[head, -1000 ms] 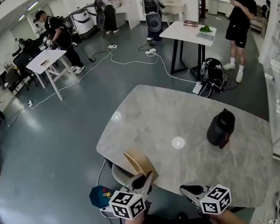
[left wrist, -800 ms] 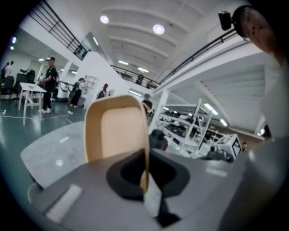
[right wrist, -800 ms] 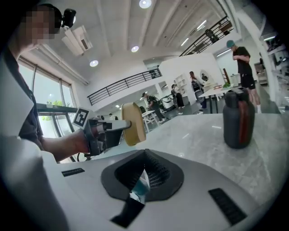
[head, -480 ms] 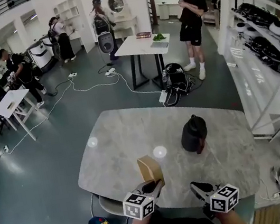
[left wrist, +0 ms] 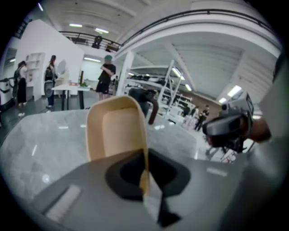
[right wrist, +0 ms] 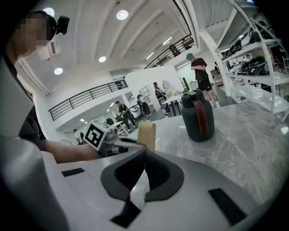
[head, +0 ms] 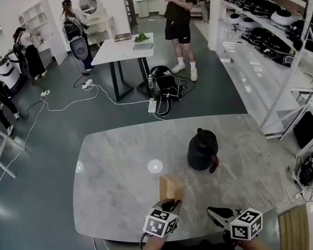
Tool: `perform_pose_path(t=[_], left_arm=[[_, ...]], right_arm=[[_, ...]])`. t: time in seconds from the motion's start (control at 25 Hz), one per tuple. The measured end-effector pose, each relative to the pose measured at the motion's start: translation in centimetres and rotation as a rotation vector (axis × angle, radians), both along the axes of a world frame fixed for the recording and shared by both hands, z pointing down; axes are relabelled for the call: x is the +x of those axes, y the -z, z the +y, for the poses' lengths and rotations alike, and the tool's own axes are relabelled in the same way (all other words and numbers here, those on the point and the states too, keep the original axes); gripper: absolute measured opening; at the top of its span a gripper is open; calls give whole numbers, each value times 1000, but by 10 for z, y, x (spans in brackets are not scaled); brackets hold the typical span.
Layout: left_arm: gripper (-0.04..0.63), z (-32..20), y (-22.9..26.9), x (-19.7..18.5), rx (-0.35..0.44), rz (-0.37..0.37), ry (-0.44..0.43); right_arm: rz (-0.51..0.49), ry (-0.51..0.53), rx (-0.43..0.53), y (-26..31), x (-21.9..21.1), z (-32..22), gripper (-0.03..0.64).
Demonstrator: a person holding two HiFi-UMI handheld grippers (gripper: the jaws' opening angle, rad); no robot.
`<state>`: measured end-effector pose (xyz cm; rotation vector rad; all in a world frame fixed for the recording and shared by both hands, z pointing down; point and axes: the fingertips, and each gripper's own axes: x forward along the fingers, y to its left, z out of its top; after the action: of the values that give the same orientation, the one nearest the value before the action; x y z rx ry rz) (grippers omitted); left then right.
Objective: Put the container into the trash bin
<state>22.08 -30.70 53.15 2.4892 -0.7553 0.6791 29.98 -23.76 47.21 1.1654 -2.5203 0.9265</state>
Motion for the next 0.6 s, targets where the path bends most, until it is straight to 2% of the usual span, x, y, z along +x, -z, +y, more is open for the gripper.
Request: perform_pose_path(t=[0.12, 0.24, 0.44, 0.6], left_arm=[[47, -12, -5, 7, 4, -14, -45], [147, -18, -11, 11, -27, -19, -49], [160, -16, -10, 17, -44, -3, -22], [149, -18, -21, 19, -59, -41, -11]], right_arm=[[8, 0, -2, 3, -6, -7, -8], [10, 3, 7, 10, -9, -11, -8], [17, 11, -5, 11, 0, -5, -8], [21, 19, -24, 8, 8, 2, -8]])
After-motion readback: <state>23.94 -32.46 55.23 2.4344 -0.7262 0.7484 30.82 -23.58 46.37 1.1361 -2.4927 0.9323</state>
